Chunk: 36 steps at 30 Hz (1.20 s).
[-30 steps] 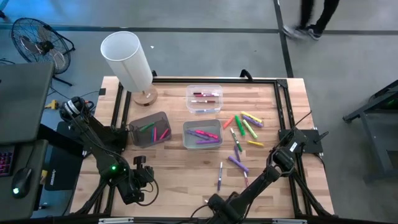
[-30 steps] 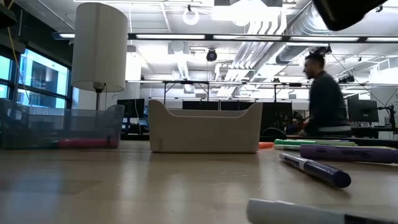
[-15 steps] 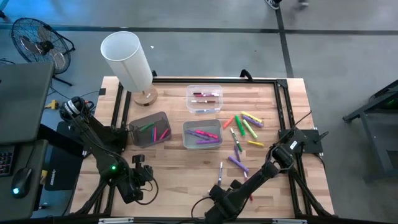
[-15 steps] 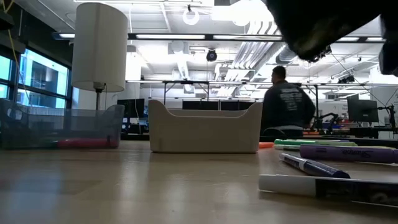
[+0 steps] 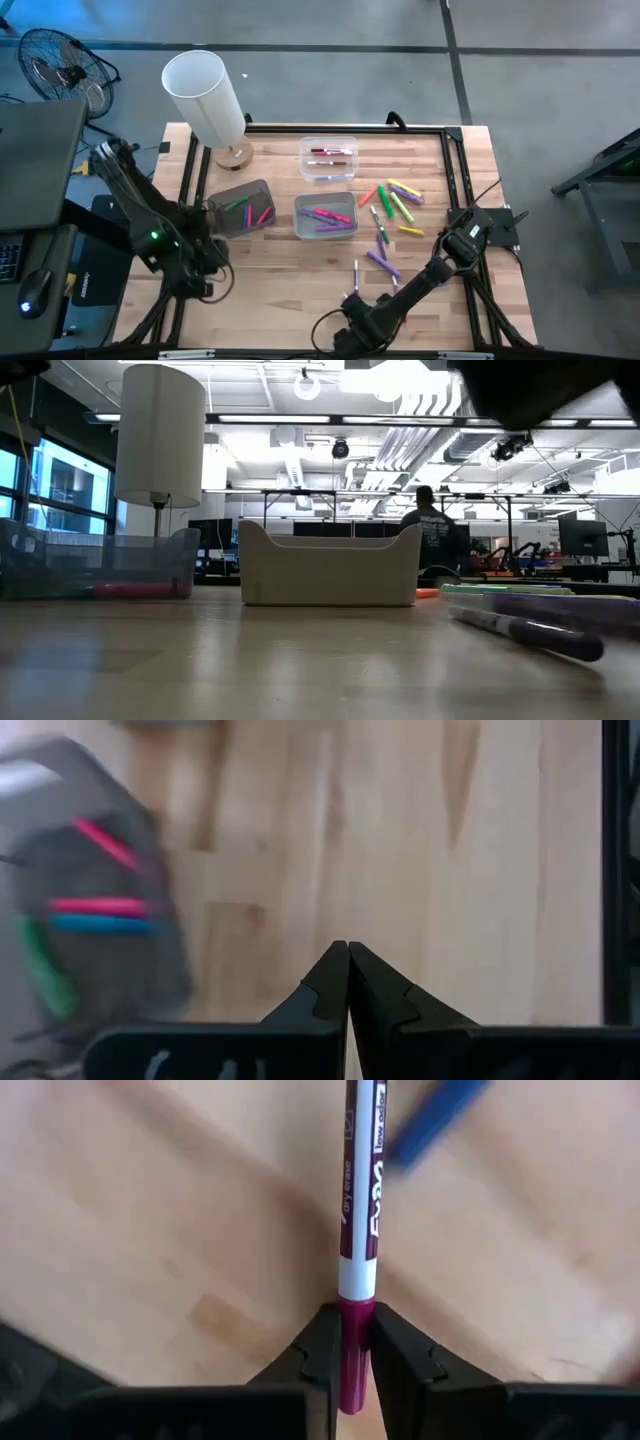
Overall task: Pick & Place Markers
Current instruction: Put the violet marker pen into the transparent bin
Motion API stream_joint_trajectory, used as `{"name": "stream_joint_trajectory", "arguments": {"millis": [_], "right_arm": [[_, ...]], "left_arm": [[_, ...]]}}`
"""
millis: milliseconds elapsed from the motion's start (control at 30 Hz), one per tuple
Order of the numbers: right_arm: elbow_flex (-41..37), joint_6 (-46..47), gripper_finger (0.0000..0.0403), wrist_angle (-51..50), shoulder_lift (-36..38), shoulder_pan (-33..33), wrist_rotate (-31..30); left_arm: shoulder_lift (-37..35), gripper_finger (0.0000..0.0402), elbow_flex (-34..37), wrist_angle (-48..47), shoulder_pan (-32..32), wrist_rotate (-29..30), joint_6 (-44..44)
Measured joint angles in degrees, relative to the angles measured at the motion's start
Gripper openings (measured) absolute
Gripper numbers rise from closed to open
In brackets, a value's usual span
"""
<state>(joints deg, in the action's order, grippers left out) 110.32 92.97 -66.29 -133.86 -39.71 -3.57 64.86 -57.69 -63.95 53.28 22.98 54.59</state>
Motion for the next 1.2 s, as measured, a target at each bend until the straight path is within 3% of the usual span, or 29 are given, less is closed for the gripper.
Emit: {"name": "stream_joint_trajectory", "arguments": {"millis": [233, 333, 467, 600, 733, 900, 1033, 1200], "right_arm": [[0.2, 1.0, 0.0024, -4.1, 9.1, 1.6, -14.1], [0.1, -1.8, 0.0024, -6.6, 13.1, 3.8, -19.3], [0.4, -12.3, 0.0024, -8.9, 18.0, 9.7, -24.5], [0.3, -28.2, 0.0024, -8.9, 21.6, 18.3, -25.8], [0.4, -47.2, 0.0024, -7.4, 23.3, 29.0, -24.2], [0.4, -72.2, 0.0025, -1.1, 23.4, 43.0, -15.9], [0.4, -86.2, 0.0024, 4.0, 22.9, 53.3, -8.0], [0.4, -102.5, 0.0024, 4.8, 21.1, 61.7, -3.6]], "left_arm": [[-6.8, 0.0, 0.0, -4.9, 0.0, 6.8, -2.1], [-7.5, 0.0, 0.0, -6.6, 0.0, 12.3, -2.1], [-7.5, 0.0, 0.0, -6.6, -0.1, 19.6, -2.0], [-9.1, 0.0, 0.0, -7.3, -4.2, 16.0, -0.8], [-10.9, 0.0, 1.5, -6.1, -12.5, 13.5, -4.8], [-19.2, 0.0, 7.8, 5.2, -23.3, 6.1, -15.7], [-23.3, 0.0, 14.4, 14.4, -32.5, 3.3, -19.7], [-26.5, 0.0, 19.6, 21.1, -41.7, -2.4, -19.7]]}}
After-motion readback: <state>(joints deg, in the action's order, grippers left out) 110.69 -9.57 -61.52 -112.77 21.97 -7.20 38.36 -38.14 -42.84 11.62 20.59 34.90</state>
